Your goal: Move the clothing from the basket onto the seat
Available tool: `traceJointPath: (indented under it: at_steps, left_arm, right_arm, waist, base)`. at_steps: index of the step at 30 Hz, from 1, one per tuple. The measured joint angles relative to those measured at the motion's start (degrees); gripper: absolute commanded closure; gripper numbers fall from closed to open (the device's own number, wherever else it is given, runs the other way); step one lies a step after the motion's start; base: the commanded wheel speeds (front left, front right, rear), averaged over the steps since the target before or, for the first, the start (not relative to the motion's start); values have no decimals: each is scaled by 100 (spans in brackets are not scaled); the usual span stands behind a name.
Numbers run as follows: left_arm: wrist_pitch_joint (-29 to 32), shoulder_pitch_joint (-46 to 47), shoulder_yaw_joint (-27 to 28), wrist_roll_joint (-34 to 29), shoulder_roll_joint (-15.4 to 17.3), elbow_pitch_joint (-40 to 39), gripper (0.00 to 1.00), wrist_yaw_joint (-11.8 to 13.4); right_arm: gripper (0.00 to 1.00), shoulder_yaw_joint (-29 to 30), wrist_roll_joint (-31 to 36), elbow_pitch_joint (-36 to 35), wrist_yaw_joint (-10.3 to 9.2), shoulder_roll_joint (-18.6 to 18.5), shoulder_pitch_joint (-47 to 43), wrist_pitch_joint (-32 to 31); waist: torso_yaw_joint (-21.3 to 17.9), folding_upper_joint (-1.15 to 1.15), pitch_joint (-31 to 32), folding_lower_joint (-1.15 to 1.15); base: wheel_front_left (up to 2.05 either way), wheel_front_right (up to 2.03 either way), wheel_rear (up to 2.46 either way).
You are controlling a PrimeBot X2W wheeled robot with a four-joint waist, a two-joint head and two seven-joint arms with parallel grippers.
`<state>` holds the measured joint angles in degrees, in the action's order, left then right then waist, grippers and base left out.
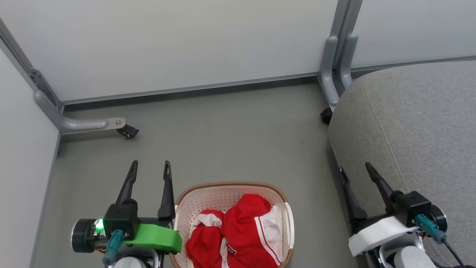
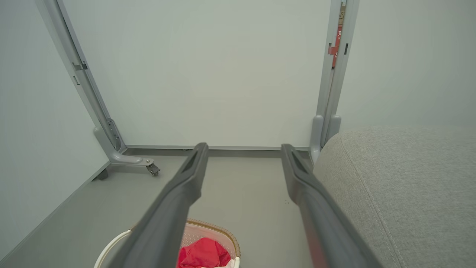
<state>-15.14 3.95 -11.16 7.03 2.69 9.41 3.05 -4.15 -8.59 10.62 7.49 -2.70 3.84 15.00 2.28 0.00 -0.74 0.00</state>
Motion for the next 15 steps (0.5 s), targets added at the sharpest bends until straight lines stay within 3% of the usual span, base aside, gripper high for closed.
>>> traceJointPath:
  at_steps: [15]
  left_arm:
    - [0,2,9,85,1,165,0,-11]
  right_arm:
    - [0,83,-36,151,0,-2,7,0]
  waist:
    - [8,0,1,0]
  base:
    - [0,0,0]
